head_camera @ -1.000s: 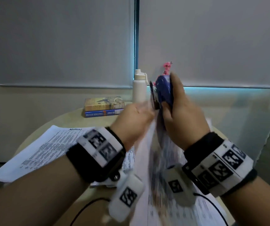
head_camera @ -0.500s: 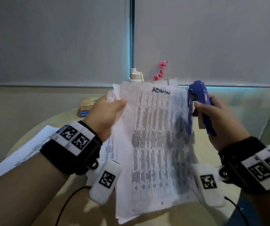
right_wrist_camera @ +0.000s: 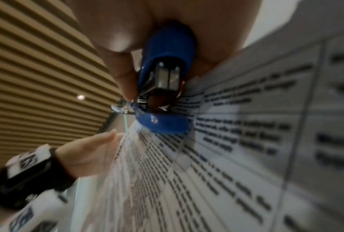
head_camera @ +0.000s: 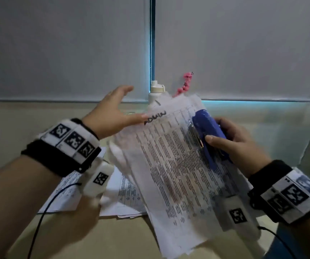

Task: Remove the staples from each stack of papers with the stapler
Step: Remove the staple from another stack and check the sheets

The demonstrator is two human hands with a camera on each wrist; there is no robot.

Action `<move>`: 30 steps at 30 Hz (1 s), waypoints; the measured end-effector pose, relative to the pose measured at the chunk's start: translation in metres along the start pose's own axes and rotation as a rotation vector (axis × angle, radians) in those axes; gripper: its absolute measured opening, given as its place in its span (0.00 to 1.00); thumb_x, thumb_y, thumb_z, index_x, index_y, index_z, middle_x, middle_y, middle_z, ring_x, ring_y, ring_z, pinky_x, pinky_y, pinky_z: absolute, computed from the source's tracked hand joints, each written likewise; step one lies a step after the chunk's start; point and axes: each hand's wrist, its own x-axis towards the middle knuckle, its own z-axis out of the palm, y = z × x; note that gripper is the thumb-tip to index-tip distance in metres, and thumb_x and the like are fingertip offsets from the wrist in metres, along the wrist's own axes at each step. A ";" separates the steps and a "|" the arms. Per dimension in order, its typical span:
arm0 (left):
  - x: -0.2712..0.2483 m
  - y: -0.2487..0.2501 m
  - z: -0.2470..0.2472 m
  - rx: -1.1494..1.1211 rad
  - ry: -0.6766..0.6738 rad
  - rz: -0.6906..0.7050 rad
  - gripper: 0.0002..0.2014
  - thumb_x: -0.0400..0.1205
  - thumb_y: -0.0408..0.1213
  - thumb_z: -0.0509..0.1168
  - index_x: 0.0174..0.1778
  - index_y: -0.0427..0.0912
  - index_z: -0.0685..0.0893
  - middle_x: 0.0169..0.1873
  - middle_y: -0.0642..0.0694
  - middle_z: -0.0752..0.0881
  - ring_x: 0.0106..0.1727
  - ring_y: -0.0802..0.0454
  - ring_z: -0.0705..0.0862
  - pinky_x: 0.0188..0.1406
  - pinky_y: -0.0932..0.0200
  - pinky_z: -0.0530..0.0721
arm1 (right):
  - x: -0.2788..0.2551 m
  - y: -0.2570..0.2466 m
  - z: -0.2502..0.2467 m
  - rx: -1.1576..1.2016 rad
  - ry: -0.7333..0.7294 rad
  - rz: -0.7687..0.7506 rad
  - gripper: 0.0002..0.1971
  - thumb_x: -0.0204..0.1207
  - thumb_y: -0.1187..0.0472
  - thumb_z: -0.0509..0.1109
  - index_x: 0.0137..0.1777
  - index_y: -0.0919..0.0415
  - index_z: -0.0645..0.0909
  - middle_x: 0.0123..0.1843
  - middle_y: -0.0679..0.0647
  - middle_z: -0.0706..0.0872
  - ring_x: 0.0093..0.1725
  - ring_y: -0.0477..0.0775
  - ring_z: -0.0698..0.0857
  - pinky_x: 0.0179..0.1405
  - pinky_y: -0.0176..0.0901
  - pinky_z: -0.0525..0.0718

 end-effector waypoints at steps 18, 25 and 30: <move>0.009 0.022 0.012 -0.586 -0.655 -0.276 0.14 0.68 0.32 0.68 0.50 0.32 0.82 0.36 0.38 0.89 0.33 0.46 0.90 0.30 0.55 0.89 | -0.005 -0.030 0.030 -0.935 0.043 -0.259 0.34 0.72 0.61 0.69 0.77 0.44 0.63 0.52 0.52 0.85 0.38 0.49 0.68 0.39 0.39 0.64; 0.007 0.021 0.015 -0.648 -0.619 -0.260 0.17 0.67 0.34 0.70 0.50 0.29 0.83 0.38 0.36 0.88 0.34 0.45 0.89 0.34 0.54 0.89 | -0.003 -0.027 0.039 -0.820 0.070 -0.249 0.32 0.74 0.59 0.67 0.78 0.47 0.62 0.62 0.53 0.82 0.44 0.47 0.71 0.43 0.34 0.64; 0.003 0.025 0.021 -0.540 -0.510 -0.191 0.12 0.77 0.28 0.68 0.54 0.25 0.83 0.43 0.35 0.86 0.42 0.44 0.85 0.51 0.51 0.84 | -0.004 -0.018 0.049 -0.799 0.114 -0.224 0.34 0.74 0.63 0.67 0.78 0.48 0.60 0.61 0.53 0.82 0.51 0.57 0.80 0.41 0.36 0.63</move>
